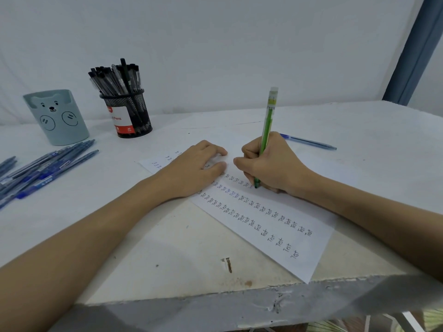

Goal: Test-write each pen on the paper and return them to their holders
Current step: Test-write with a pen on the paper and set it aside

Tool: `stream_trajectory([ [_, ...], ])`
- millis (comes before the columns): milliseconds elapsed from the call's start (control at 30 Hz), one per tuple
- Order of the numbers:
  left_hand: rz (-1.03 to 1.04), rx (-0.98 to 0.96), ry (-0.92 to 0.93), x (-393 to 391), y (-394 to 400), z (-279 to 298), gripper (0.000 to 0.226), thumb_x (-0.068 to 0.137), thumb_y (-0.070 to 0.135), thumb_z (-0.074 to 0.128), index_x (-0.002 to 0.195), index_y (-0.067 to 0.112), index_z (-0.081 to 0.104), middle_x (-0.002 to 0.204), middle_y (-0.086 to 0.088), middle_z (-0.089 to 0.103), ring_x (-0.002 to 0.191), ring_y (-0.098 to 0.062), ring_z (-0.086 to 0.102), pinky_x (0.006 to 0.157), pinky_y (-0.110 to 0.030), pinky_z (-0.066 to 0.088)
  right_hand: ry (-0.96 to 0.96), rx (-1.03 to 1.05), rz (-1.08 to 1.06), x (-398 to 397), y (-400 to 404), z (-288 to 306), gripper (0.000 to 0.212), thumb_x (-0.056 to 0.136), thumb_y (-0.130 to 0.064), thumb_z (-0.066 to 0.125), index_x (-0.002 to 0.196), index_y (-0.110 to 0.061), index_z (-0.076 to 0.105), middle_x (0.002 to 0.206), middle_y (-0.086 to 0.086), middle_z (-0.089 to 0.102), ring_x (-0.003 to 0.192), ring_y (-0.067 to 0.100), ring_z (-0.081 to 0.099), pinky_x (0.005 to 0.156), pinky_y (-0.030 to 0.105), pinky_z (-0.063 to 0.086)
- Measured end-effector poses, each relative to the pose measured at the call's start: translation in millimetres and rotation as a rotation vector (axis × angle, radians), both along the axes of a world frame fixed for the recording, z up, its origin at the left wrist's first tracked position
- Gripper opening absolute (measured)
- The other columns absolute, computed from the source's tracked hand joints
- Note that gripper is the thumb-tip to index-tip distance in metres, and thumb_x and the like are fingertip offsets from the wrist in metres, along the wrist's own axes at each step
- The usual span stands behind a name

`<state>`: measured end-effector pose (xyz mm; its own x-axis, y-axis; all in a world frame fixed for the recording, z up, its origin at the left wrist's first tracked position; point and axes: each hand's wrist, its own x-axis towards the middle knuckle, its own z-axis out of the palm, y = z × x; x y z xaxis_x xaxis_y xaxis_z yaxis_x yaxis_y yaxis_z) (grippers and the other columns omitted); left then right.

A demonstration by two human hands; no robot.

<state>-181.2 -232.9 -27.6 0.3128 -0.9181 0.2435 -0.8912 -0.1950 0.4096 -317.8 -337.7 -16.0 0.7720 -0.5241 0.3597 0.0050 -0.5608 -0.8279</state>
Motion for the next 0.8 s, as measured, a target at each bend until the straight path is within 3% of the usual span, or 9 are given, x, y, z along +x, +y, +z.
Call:
stream_trajectory([
  [133,0.005,-0.004,0.002,1,0,0,0.036,0.096,0.033,0.044,0.131,0.024,0.048,0.131,0.008,0.043,0.116,-0.005,0.040,0.091,-0.019,0.028,-0.040,-0.008,-0.028,2,1,-1,0.056,0.075,0.009,0.049,0.041,-0.022,0.017,0.038,-0.008,0.016,0.047,0.021,0.038,0.043,0.021,0.027],
  [200,0.005,0.004,-0.005,1,0,0,0.036,0.097,0.033,0.043,0.131,0.024,0.048,0.130,0.009,0.043,0.115,-0.005,0.040,0.090,-0.019,0.027,-0.039,0.101,-0.053,1,-1,1,0.054,0.077,0.008,0.050,0.042,-0.020,0.020,0.036,-0.004,0.026,0.042,0.022,0.039,0.036,0.016,0.022],
  [333,0.005,0.017,-0.002,1,1,0,0.036,0.097,0.034,0.043,0.131,0.024,0.048,0.131,0.009,0.043,0.115,-0.005,0.041,0.092,-0.020,0.029,-0.029,0.371,-0.081,-6,-7,9,0.045,0.083,-0.001,0.059,0.049,-0.013,0.032,0.043,0.009,0.046,0.035,0.018,0.026,0.034,0.016,0.018],
  [433,0.008,0.023,-0.006,-2,3,3,0.035,0.097,0.034,0.044,0.130,0.024,0.049,0.133,0.009,0.043,0.116,-0.007,0.042,0.094,-0.023,0.031,0.051,0.377,-0.129,-12,-5,14,0.039,0.084,-0.013,0.067,0.059,-0.014,0.037,0.046,0.008,0.051,0.026,0.013,0.026,0.034,0.014,0.022],
  [533,-0.008,0.000,-0.004,-9,4,9,0.032,0.095,0.032,0.048,0.126,0.026,0.052,0.132,0.011,0.046,0.120,-0.009,0.044,0.096,-0.026,0.035,0.080,0.328,-0.218,-21,-6,21,0.034,0.083,-0.013,0.069,0.067,-0.014,0.039,0.039,0.003,0.047,0.025,0.011,0.030,0.035,0.014,0.024],
  [633,-0.082,-0.034,0.036,-35,-1,22,0.024,0.094,0.030,0.051,0.117,0.030,0.057,0.122,0.017,0.052,0.115,-0.003,0.047,0.087,-0.016,0.037,-0.007,0.292,-0.298,-47,-7,27,0.029,0.087,-0.022,0.065,0.074,-0.013,0.041,0.044,0.002,0.042,0.029,0.009,0.033,0.034,0.015,0.024],
  [733,-0.226,-0.080,0.069,-89,-14,36,0.018,0.094,0.026,0.052,0.109,0.029,0.062,0.111,0.019,0.057,0.104,0.005,0.052,0.078,-0.004,0.037,-0.101,0.286,-0.427,-99,-8,33,0.024,0.096,-0.030,0.048,0.084,-0.009,0.048,0.049,0.004,0.040,0.033,0.009,0.032,0.034,0.016,0.026],
  [800,-0.339,-0.125,0.082,-134,-22,43,0.017,0.093,0.022,0.052,0.104,0.025,0.065,0.107,0.017,0.060,0.097,0.009,0.053,0.076,-0.001,0.037,-0.183,0.317,-0.499,-143,-11,36,0.028,0.098,-0.025,0.039,0.076,-0.010,0.048,0.046,0.003,0.038,0.031,0.009,0.030,0.034,0.016,0.024],
])
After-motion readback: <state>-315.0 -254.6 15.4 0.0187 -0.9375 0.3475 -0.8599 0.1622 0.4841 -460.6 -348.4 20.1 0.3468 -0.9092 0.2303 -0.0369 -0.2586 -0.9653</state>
